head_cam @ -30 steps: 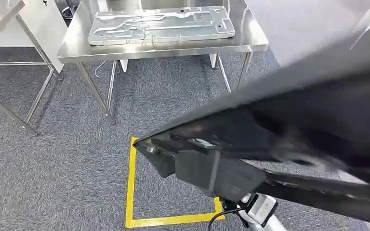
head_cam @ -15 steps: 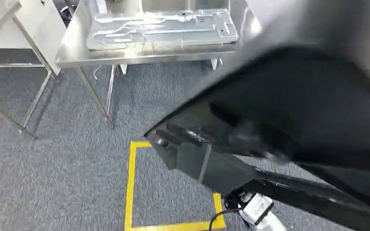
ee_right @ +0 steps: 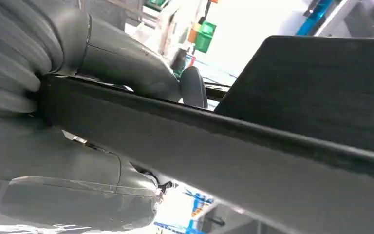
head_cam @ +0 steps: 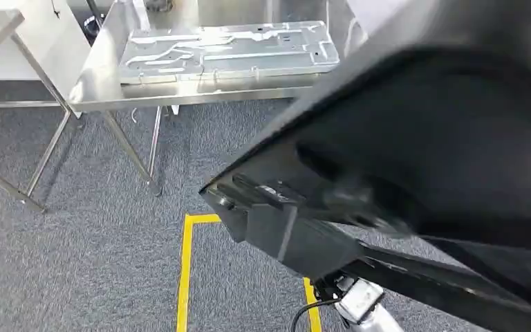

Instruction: Take the parts from the cabinet and place them on the table.

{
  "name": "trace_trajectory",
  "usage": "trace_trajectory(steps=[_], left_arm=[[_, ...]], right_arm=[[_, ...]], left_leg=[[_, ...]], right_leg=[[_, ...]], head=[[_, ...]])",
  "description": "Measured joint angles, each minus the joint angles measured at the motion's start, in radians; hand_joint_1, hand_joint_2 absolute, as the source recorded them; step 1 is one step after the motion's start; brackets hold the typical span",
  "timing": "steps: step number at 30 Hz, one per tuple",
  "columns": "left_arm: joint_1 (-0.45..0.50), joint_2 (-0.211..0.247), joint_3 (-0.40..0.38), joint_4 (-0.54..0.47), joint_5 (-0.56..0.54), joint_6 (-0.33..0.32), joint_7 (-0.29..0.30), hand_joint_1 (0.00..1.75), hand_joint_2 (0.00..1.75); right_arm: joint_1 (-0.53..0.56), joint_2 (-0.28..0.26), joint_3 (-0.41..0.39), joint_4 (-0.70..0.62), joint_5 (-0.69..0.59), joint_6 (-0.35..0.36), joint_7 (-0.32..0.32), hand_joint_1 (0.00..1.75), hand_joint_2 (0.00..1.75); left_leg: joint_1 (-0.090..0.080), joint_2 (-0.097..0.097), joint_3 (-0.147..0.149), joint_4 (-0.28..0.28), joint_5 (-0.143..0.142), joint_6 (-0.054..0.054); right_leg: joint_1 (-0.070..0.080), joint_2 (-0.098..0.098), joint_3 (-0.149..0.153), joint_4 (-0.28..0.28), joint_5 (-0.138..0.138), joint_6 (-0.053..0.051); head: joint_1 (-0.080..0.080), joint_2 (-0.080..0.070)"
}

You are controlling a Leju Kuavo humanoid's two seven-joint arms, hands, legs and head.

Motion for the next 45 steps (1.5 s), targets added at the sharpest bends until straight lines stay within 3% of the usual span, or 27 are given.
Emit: trace_trajectory(steps=[3,4,7,8,10,12,14,16,18,20,22,23,24,25,27,28,29,30,33,34,37,38,40,42,43,44,45], left_arm=[[-0.001,-0.002,0.002,0.000,0.000,0.000,-0.003,0.00,1.75],[-0.003,-0.002,0.003,0.000,0.000,0.000,-0.003,0.00,1.75],[-0.002,-0.002,0.003,0.000,-0.002,-0.003,-0.008,0.00,1.75],[-0.001,-0.002,0.004,0.000,-0.002,-0.003,-0.008,0.00,1.75],[-0.001,-0.002,0.005,0.000,-0.003,-0.004,-0.009,0.00,1.75],[-0.001,-0.003,0.007,0.000,-0.006,-0.004,-0.012,0.00,1.75],[-0.004,-0.005,0.010,0.000,-0.007,-0.003,-0.014,0.00,1.75],[-0.001,-0.005,0.010,0.000,-0.010,-0.004,-0.014,0.00,1.75],[-0.006,-0.006,0.010,0.000,-0.016,-0.008,-0.014,0.00,1.75],[-0.009,-0.006,0.011,0.000,-0.017,-0.008,-0.014,0.00,1.75],[-0.006,-0.004,0.012,0.000,-0.018,-0.008,-0.014,0.00,1.75],[-0.003,-0.004,0.013,0.000,-0.019,-0.008,-0.014,0.00,1.75],[-0.002,-0.004,0.013,0.000,-0.019,-0.008,-0.014,0.00,1.75],[-0.002,-0.004,0.013,0.000,-0.021,-0.008,-0.014,0.00,1.75],[-0.002,-0.003,0.013,0.000,-0.021,-0.008,-0.014,0.00,1.75],[0.000,-0.003,0.013,0.000,-0.022,-0.008,-0.014,0.00,1.75],[-0.002,-0.003,0.014,0.000,-0.023,-0.009,-0.014,0.00,1.75],[-0.001,-0.003,0.015,0.000,-0.025,-0.009,-0.014,0.00,1.75],[0.001,-0.003,0.018,0.000,-0.029,-0.008,-0.014,0.00,1.75],[0.000,-0.003,0.019,0.000,-0.029,-0.008,-0.014,0.00,1.75],[-0.002,-0.003,0.022,0.000,-0.030,-0.008,-0.014,0.00,1.75],[-0.001,-0.003,0.023,0.000,-0.030,-0.008,-0.014,0.00,1.75],[0.002,-0.003,0.027,0.000,-0.030,-0.007,-0.013,0.00,1.75],[0.001,-0.003,0.028,0.000,-0.030,-0.007,-0.013,0.00,1.75],[0.004,-0.004,0.028,0.000,-0.030,-0.008,-0.012,0.00,1.75],[0.002,-0.006,0.029,0.001,-0.030,-0.008,-0.011,0.00,1.75],[-0.001,-0.005,0.030,0.001,-0.030,-0.008,-0.011,0.00,1.75]], right_arm=[[-0.004,0.003,0.002,0.005,0.002,-0.003,-0.002,1.75,1.75],[-0.009,0.003,0.003,0.006,0.002,-0.004,-0.002,1.75,1.75],[-0.008,0.003,0.004,0.014,-0.002,-0.013,-0.002,1.75,1.75],[-0.008,0.003,0.005,0.017,-0.005,-0.015,-0.002,1.75,1.75],[-0.008,0.003,0.007,0.019,-0.007,-0.019,-0.002,1.75,1.75],[-0.009,0.003,0.008,0.019,-0.007,-0.025,-0.002,1.75,1.75],[-0.009,0.003,0.010,0.023,-0.008,-0.033,-0.002,1.75,1.75],[-0.010,0.003,0.012,0.024,-0.007,-0.040,0.000,1.75,1.75],[-0.012,0.004,0.015,0.023,-0.007,-0.048,-0.001,1.75,1.75],[-0.016,0.006,0.017,0.023,-0.006,-0.051,0.000,1.75,1.75],[-0.014,0.006,0.021,0.024,-0.006,-0.052,0.002,1.75,1.75],[-0.011,0.006,0.022,0.024,-0.006,-0.054,0.003,1.75,1.75],[-0.010,0.006,0.022,0.024,-0.006,-0.056,0.003,1.75,1.75],[-0.010,0.006,0.023,0.024,-0.006,-0.058,0.003,1.75,1.75],[-0.010,0.006,0.023,0.024,-0.006,-0.063,0.003,1.75,1.75],[-0.010,0.006,0.023,0.024,-0.006,-0.065,0.003,1.75,1.75],[-0.010,0.006,0.023,0.024,-0.005,-0.067,0.004,1.75,1.75],[-0.009,0.006,0.023,0.024,-0.003,-0.068,0.004,1.75,1.75],[-0.007,0.006,0.023,0.023,0.001,-0.070,0.004,1.75,1.75],[-0.009,0.006,0.024,0.022,0.003,-0.070,0.004,1.75,1.75],[-0.004,0.006,0.024,0.022,0.005,-0.071,0.002,1.75,1.75],[0.000,0.006,0.024,0.022,0.008,-0.071,0.002,1.75,1.75],[0.005,0.006,0.024,0.022,0.013,-0.072,0.001,1.75,1.75],[0.005,0.006,0.026,0.019,0.019,-0.074,0.000,1.75,1.75],[0.005,0.006,0.027,0.017,0.021,-0.075,0.000,1.75,1.75],[0.005,0.006,0.028,0.016,0.022,-0.076,0.000,1.75,1.75],[0.007,0.006,0.031,0.011,0.026,-0.076,0.001,1.75,1.75]], left_leg=[[0.008,-0.003,0.029,-0.011,-0.001,0.016],[0.008,-0.003,0.032,-0.012,-0.004,0.020],[0.008,-0.003,0.041,-0.012,-0.020,0.024],[0.008,-0.003,0.049,-0.011,-0.027,0.023],[0.008,-0.006,0.073,-0.012,-0.043,0.020],[0.008,-0.006,0.088,-0.015,-0.061,0.014],[0.006,-0.007,0.095,-0.016,-0.069,0.002],[0.005,-0.006,0.108,-0.010,-0.064,-0.012],[0.009,-0.004,0.109,0.016,-0.076,-0.019],[0.011,-0.003,0.040,0.137,-0.111,-0.027],[0.012,-0.003,-0.052,0.270,-0.174,-0.032],[0.013,-0.003,-0.081,0.296,-0.180,-0.037],[0.014,-0.003,-0.086,0.274,-0.158,-0.036],[0.014,-0.003,-0.070,0.211,-0.113,-0.033],[0.014,-0.002,-0.013,0.044,0.010,-0.030],[0.011,-0.002,-0.006,0.002,0.024,-0.027],[0.006,-0.002,-0.007,0.001,-0.009,-0.016],[0.004,-0.003,-0.003,0.001,0.014,-0.008],[0.012,-0.005,0.018,-0.012,0.009,0.008],[0.011,-0.005,0.026,-0.014,0.005,0.014],[0.009,-0.005,0.039,-0.015,-0.013,0.021],[0.008,-0.006,0.045,-0.015,-0.019,0.022],[0.007,-0.007,0.068,-0.015,-0.035,0.021],[0.004,-0.008,0.097,-0.016,-0.054,0.017],[0.006,-0.007,0.097,-0.018,-0.062,0.013],[0.003,-0.009,0.102,-0.016,-0.065,0.007],[0.006,-0.007,0.100,-0.019,-0.070,-0.001]], right_leg=[[-0.003,0.000,-0.003,0.032,-0.011,0.018],[-0.004,-0.001,-0.040,0.094,-0.026,0.018],[-0.009,-0.001,-0.185,0.298,-0.119,0.028],[-0.009,-0.001,-0.206,0.304,-0.114,0.030],[-0.010,-0.001,-0.185,0.199,-0.031,0.025],[-0.006,-0.002,-0.134,0.028,0.100,0.015],[0.004,-0.004,-0.138,0.010,0.082,0.003],[0.004,-0.003,-0.130,-0.001,0.091,-0.010],[-0.003,-0.003,-0.095,-0.015,0.088,-0.020],[-0.004,-0.005,-0.079,-0.017,0.077,-0.029],[-0.004,-0.004,-0.067,-0.017,0.064,-0.030],[-0.004,-0.003,-0.059,-0.017,0.057,-0.029],[-0.004,-0.001,-0.049,-0.017,0.050,-0.028],[-0.005,0.000,-0.036,-0.017,0.041,-0.025],[-0.006,-0.001,-0.010,-0.017,0.021,-0.019],[-0.003,-0.001,-0.003,-0.013,0.012,-0.013],[-0.002,0.001,-0.009,-0.015,0.009,-0.006],[-0.002,0.002,-0.009,-0.018,0.004,0.001],[-0.003,0.000,-0.010,0.016,0.004,0.016],[-0.003,0.000,-0.033,0.063,-0.003,0.020],[-0.007,0.000,-0.177,0.277,-0.100,0.027],[-0.007,0.000,-0.208,0.308,-0.108,0.030],[-0.007,0.000,-0.205,0.243,-0.045,0.029],[-0.004,0.000,-0.147,0.067,0.083,0.013],[0.002,-0.001,-0.133,0.012,0.115,0.002],[0.009,-0.004,-0.139,0.005,0.077,-0.001],[0.012,-0.003,-0.134,0.005,0.090,-0.008]], head=[[0.000,0.000],[0.000,0.000],[0.000,0.000],[0.000,0.000],[0.000,0.000],[0.000,0.000],[0.000,0.000],[0.000,0.000],[0.000,0.000],[-0.001,0.000],[-0.001,0.000],[-0.001,0.000],[-0.001,0.000],[-0.001,0.000],[0.000,0.000],[0.000,0.000],[0.000,0.000],[-0.001,0.000],[0.000,0.000],[0.000,0.000],[0.000,0.000],[0.000,0.000],[0.000,0.000],[0.000,0.000],[0.000,0.000],[0.000,0.000],[0.000,0.000]])
